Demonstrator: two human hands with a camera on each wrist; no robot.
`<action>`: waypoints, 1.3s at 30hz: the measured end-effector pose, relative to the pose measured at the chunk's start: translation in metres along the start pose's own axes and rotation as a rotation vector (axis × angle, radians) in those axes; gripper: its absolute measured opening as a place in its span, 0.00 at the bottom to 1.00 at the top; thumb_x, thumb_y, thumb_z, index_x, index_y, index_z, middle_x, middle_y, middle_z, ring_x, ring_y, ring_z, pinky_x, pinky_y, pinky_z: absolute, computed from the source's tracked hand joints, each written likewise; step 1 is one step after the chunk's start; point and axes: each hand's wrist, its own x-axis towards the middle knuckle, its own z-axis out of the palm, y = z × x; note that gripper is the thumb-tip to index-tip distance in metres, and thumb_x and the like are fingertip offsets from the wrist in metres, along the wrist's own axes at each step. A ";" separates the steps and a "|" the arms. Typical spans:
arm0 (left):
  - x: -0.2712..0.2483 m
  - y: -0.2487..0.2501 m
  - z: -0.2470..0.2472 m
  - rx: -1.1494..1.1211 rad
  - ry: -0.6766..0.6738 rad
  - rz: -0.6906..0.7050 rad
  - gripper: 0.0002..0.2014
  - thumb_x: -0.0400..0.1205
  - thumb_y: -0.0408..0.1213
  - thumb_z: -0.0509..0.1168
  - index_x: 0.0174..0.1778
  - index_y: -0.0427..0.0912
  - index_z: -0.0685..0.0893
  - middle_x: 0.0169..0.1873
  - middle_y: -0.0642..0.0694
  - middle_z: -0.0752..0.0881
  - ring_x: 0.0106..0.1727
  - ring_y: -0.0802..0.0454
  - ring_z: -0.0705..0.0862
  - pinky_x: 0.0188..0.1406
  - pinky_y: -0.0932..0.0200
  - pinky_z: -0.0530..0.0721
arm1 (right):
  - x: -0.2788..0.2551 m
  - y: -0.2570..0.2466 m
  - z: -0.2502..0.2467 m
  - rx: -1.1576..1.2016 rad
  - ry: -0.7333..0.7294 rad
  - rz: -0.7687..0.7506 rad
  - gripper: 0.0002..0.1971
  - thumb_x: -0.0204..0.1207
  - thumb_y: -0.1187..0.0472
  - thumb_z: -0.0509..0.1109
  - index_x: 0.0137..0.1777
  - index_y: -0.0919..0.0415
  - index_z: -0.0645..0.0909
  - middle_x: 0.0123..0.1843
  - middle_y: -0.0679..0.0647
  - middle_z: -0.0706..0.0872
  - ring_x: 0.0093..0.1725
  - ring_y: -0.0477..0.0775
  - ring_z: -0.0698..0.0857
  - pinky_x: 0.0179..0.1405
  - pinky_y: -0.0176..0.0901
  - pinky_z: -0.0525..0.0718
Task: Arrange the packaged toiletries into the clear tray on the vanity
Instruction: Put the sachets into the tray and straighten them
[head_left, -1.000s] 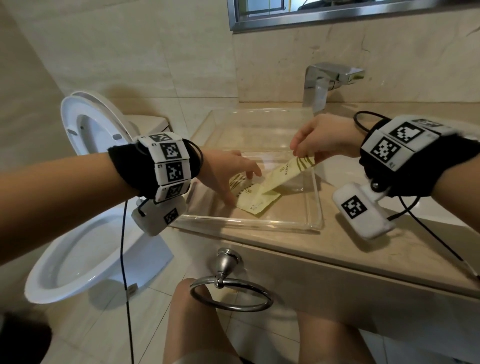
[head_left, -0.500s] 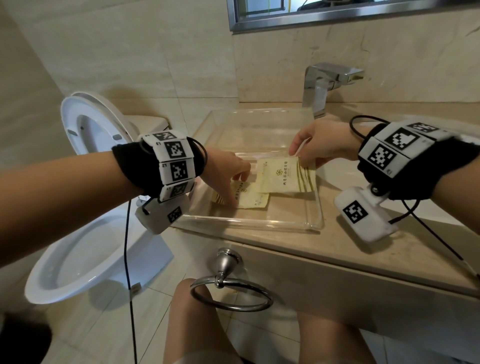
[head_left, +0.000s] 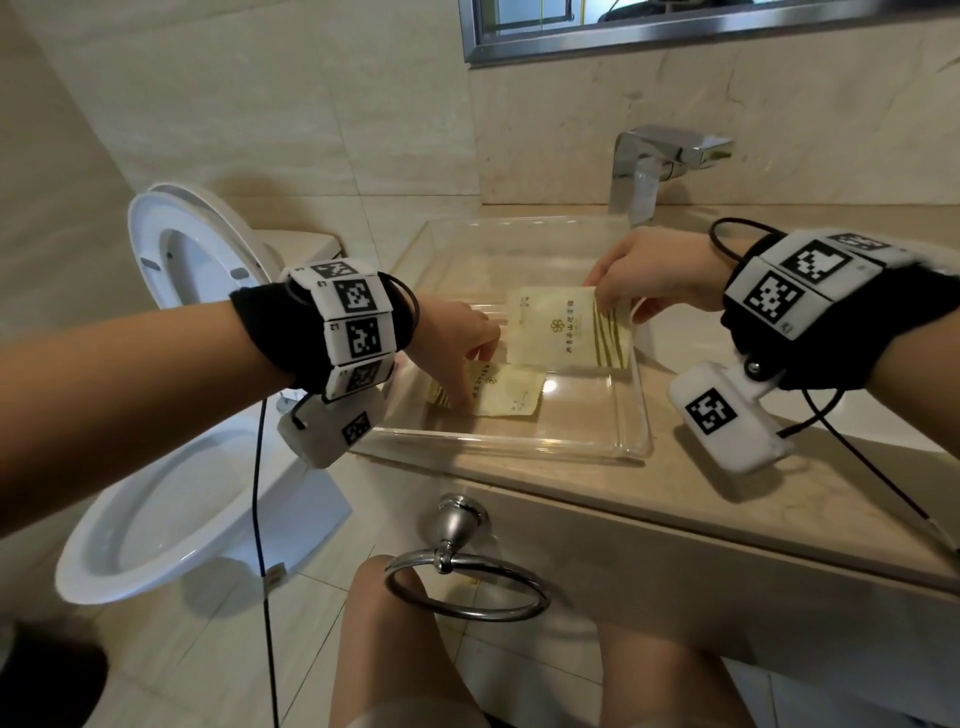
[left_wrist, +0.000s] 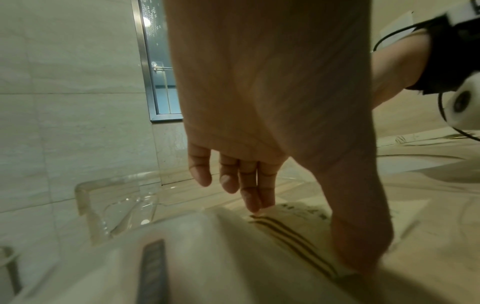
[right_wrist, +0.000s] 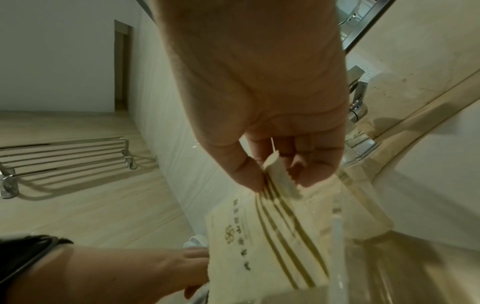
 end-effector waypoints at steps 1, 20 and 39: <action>-0.001 0.000 0.000 -0.002 0.000 0.000 0.31 0.71 0.57 0.72 0.66 0.47 0.72 0.61 0.51 0.76 0.56 0.53 0.75 0.52 0.60 0.75 | 0.000 0.000 -0.001 0.016 0.014 0.000 0.08 0.77 0.68 0.66 0.53 0.61 0.82 0.48 0.55 0.86 0.44 0.49 0.84 0.39 0.36 0.83; -0.007 -0.003 -0.031 -1.478 0.322 -0.106 0.10 0.81 0.34 0.64 0.57 0.38 0.83 0.59 0.38 0.85 0.50 0.50 0.83 0.55 0.54 0.84 | -0.007 -0.012 0.004 0.149 -0.123 -0.047 0.11 0.76 0.68 0.69 0.58 0.62 0.78 0.47 0.57 0.87 0.39 0.49 0.86 0.45 0.41 0.85; -0.007 0.024 -0.029 -0.938 0.101 -0.088 0.10 0.80 0.35 0.66 0.57 0.44 0.77 0.55 0.43 0.85 0.47 0.52 0.85 0.48 0.62 0.85 | 0.002 -0.002 0.013 -0.178 -0.071 -0.053 0.03 0.72 0.63 0.73 0.41 0.54 0.84 0.35 0.48 0.83 0.34 0.44 0.81 0.31 0.34 0.76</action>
